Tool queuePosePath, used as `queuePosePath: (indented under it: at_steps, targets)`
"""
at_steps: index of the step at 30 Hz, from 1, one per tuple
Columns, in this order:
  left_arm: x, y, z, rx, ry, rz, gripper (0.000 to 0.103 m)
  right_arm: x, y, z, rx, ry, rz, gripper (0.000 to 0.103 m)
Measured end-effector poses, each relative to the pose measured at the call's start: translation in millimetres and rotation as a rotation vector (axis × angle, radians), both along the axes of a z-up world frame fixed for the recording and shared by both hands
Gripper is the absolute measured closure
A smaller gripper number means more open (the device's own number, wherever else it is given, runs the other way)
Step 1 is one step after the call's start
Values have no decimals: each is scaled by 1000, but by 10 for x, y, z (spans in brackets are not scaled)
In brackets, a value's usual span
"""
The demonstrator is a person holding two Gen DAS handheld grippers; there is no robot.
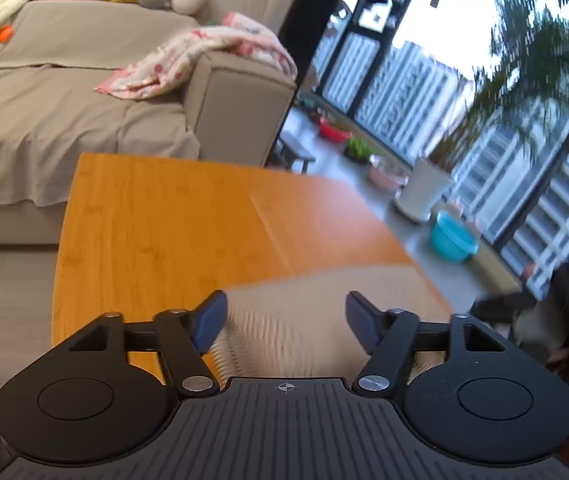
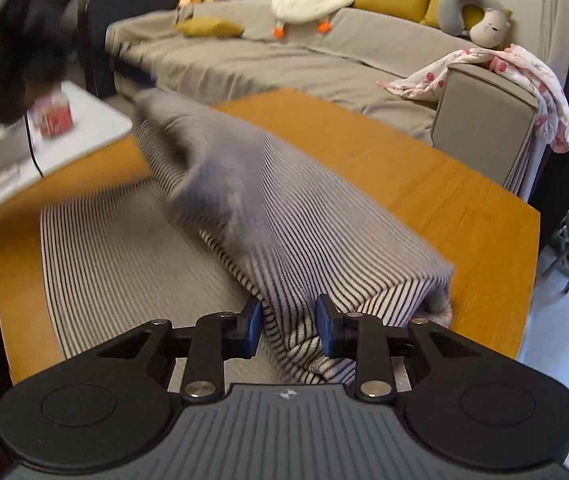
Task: Fold clothes
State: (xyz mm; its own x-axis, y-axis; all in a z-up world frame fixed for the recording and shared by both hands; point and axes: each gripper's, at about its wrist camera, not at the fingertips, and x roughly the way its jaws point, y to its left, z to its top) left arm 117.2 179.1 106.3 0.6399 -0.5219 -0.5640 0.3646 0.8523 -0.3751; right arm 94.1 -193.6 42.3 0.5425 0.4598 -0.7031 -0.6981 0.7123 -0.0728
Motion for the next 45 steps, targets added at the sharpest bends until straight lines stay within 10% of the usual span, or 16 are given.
queuePosePath:
  at_steps: [3,5,7,12,18,23,26,31,39,45]
  targets:
    - [67,-63,-27,-6,45,9,21,-37,-135,124,45,34,-24,70]
    - [129,-124,-157,7,104,6,20,-19,-299,258,121,57,-72,37]
    - [192,-184,-287,20,162,3,20,13,-496,366,225,84,-150,26]
    - [336,-296,-661,-74,316,-36,22,226,-818,249,473,237,-365,26]
    - [536,-202,-878,-171,359,8,41,590,-554,-265,472,376,-401,27]
    - [862,-190,-888,-151,307,62,57,1084,-319,-317,470,304,-412,68]
    - [1164,-126,-677,-144,240,122,77,1444,-278,-242,495,259,-457,77]
    - [938,-104,-135,-135,75,79,80,1398,-393,238,534,127,-370,82]
    - [428,-250,-687,-63,224,41,79,1183,-625,-140,388,229,-405,81]
    - [364,-246,-789,46,206,98,70,1065,-464,-193,302,137,-388,59]
